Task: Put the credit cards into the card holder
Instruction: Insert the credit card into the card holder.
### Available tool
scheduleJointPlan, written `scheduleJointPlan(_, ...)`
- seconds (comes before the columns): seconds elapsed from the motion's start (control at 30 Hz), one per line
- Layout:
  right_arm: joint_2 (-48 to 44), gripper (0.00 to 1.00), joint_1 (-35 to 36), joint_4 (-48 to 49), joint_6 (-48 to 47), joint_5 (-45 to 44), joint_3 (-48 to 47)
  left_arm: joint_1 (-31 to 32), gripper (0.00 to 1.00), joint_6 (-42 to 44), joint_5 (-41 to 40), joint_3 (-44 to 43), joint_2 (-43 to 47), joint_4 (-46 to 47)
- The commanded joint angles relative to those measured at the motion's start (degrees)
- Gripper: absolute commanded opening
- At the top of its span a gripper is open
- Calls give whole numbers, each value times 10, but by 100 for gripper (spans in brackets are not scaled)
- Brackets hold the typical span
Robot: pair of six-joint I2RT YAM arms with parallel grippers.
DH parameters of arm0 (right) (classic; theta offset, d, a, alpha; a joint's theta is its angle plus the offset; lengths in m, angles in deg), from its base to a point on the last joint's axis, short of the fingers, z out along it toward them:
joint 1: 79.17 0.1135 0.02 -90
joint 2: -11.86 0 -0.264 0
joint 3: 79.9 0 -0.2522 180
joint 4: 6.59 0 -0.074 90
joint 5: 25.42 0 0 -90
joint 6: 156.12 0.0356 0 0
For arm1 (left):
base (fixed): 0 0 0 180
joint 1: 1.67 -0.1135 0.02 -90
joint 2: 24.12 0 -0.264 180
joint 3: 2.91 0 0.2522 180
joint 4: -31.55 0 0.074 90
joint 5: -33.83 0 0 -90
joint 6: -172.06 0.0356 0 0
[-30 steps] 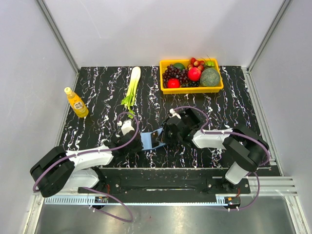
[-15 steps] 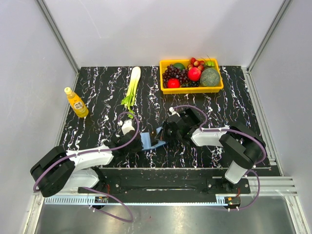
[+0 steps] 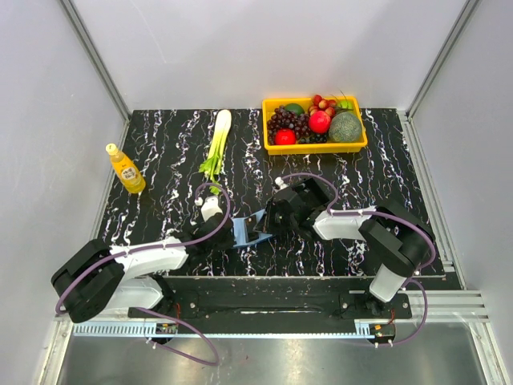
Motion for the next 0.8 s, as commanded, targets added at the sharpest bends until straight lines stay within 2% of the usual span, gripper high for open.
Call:
scheduleJointPlan(0.0,1,0,13,-45,-17,25,4,-2,9,3,3,-14,-9,-22)
scheduleJointPlan(0.2,19,0,13,-49,-18,52,-5,-1,9,0,7,-9,-8,-20)
scheduleJointPlan(0.6,65,4,29,-53,-4,37,-49,-2,10,0,7,-7,3,-23)
scheduleJointPlan(0.7,66,5,35,-79,-6,23,-60,-2,10,0,8,-6,2,-21)
scheduleJointPlan(0.73,64,9,35,-88,-6,17,-60,-2,10,-2,9,-6,1,-21)
scheduleJointPlan(0.77,59,19,35,-92,-4,9,-58,-3,10,-2,10,-6,0,-22)
